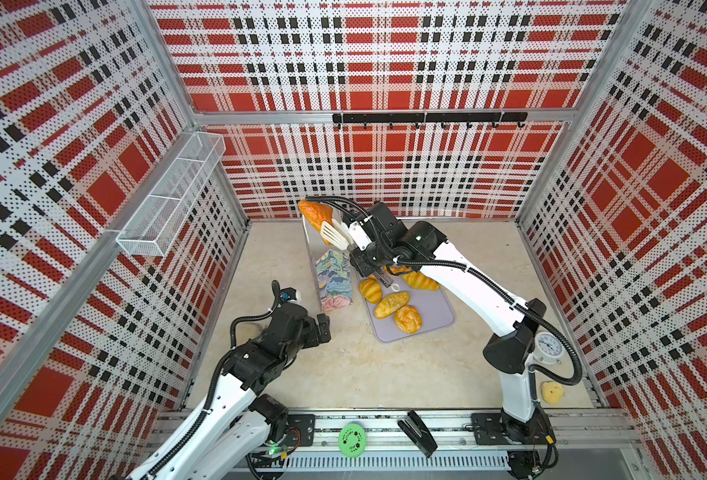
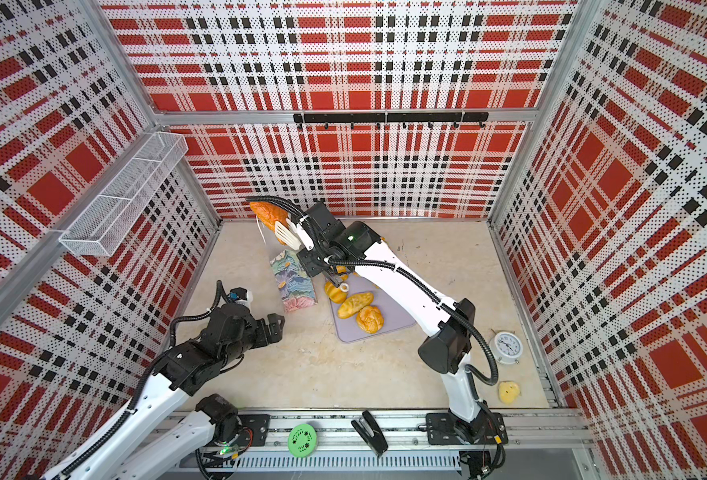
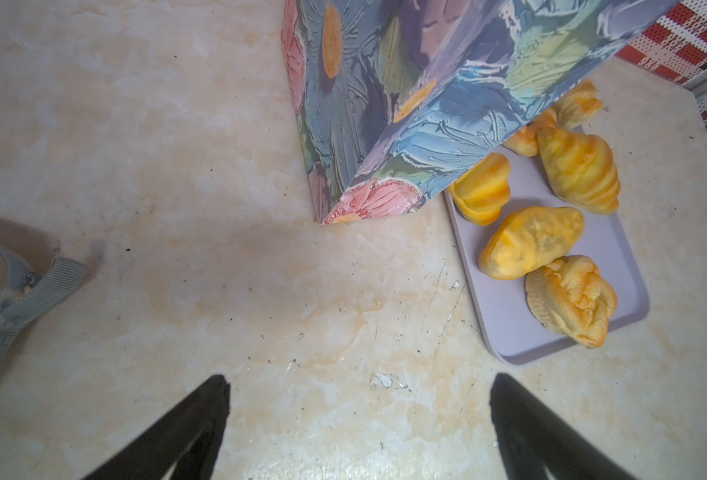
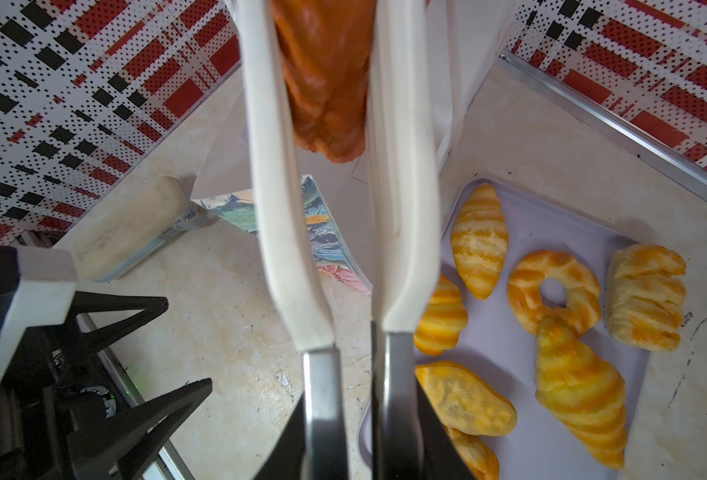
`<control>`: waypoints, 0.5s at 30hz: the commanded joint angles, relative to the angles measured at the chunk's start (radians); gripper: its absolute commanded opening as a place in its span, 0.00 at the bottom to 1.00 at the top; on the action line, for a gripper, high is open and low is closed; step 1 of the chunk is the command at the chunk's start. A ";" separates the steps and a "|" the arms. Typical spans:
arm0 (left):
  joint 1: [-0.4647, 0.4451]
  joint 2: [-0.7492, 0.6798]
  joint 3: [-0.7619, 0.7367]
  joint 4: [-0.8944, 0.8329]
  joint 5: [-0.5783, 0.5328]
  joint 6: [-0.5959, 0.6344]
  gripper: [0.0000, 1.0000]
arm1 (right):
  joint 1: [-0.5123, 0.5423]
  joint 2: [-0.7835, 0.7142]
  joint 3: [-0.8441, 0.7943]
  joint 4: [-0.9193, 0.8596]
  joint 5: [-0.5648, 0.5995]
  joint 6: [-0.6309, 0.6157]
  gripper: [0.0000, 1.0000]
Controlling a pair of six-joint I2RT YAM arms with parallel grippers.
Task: Place the fake bread into the paper bag
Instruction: 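Lift the orange bread with the tongs and carry it over the floral bag, then open the tongs with the right gripper to drop the bread into the bag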
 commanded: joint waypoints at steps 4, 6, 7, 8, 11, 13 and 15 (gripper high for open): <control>0.010 0.000 -0.006 0.014 -0.003 -0.001 0.99 | 0.002 0.004 0.042 0.027 0.041 -0.028 0.37; 0.008 0.000 -0.006 0.014 -0.001 -0.003 0.99 | 0.001 0.006 0.043 0.022 0.048 -0.029 0.40; 0.009 0.000 -0.006 0.014 -0.001 -0.004 0.99 | 0.002 0.006 0.043 0.020 0.051 -0.029 0.41; 0.008 0.000 -0.006 0.014 -0.002 -0.003 0.99 | 0.001 0.006 0.043 0.019 0.051 -0.031 0.41; 0.009 -0.001 -0.006 0.013 -0.001 -0.004 0.99 | 0.001 0.005 0.043 0.017 0.051 -0.031 0.44; 0.009 -0.002 -0.007 0.013 -0.001 -0.006 0.99 | 0.002 0.002 0.043 0.018 0.053 -0.031 0.45; 0.008 -0.003 -0.006 0.011 0.001 -0.006 0.99 | 0.002 -0.001 0.042 0.016 0.056 -0.032 0.47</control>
